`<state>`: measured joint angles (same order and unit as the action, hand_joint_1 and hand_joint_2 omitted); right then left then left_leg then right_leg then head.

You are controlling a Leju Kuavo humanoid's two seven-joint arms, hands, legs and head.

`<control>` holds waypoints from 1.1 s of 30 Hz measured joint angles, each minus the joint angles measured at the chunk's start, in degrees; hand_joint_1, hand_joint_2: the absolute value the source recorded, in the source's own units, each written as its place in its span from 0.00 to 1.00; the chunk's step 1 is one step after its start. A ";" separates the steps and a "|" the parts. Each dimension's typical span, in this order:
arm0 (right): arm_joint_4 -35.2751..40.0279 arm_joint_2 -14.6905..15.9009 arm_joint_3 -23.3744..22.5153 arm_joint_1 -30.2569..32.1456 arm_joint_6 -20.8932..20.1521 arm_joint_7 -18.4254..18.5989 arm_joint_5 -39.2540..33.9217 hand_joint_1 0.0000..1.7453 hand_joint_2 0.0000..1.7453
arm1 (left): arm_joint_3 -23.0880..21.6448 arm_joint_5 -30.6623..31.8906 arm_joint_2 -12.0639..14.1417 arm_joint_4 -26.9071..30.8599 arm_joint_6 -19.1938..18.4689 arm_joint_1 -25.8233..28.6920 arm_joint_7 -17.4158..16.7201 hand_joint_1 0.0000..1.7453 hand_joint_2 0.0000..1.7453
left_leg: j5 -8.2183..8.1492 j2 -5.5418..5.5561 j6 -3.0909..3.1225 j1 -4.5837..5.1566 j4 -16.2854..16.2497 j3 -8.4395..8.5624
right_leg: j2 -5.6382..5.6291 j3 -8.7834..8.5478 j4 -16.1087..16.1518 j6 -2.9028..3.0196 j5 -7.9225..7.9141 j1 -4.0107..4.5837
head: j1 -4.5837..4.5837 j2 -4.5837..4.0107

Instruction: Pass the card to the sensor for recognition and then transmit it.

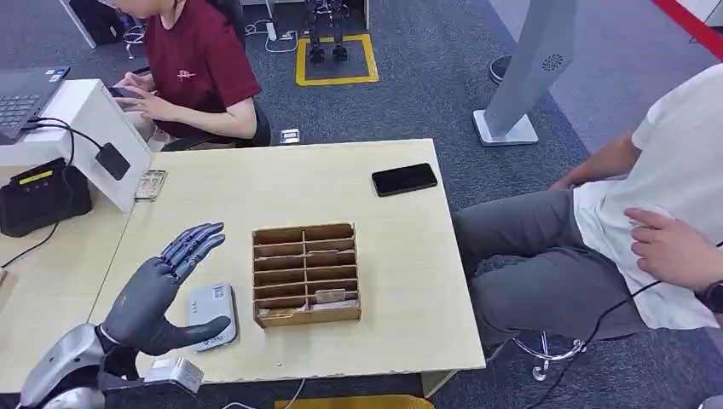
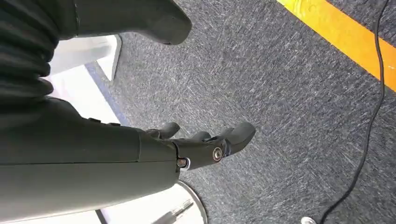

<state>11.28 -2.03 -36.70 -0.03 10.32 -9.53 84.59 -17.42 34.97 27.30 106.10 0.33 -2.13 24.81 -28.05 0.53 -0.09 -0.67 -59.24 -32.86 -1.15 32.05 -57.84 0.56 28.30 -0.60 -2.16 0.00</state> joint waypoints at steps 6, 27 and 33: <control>0.04 0.00 -0.79 -0.01 0.07 -0.04 -0.59 0.00 1.00 | -1.02 -1.88 0.09 1.31 -2.01 1.92 1.99 0.00 1.00 | 0.01 0.01 0.01 0.01 0.00 0.02 | 0.04 -0.01 -0.01 0.04 -0.02 0.00 | 0.00 0.00; 0.07 -0.11 -1.27 -0.59 0.22 0.59 1.05 0.00 1.00 | -12.87 32.57 -6.12 -11.17 15.87 0.80 -13.51 0.00 1.00 | 0.03 0.13 0.02 0.01 -0.01 0.02 | 0.18 -0.05 0.01 0.03 -0.05 0.00 | -0.02 0.00; 0.07 -0.11 -1.27 -0.63 0.22 0.59 1.11 0.00 1.00 | -13.62 33.71 -6.86 -13.36 15.89 0.00 -14.30 0.00 1.00 | 0.02 0.13 0.02 0.01 -0.01 0.01 | 0.18 -0.04 0.02 0.03 -0.04 0.00 | 0.00 0.00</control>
<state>11.34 -2.14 -37.97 -0.66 10.53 -8.94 85.70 -31.04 68.68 20.44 92.74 16.22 -2.13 10.51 -28.03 0.66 -0.07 -0.66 -59.25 -32.85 -0.97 32.01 -57.83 0.58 28.26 -0.60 -2.16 0.00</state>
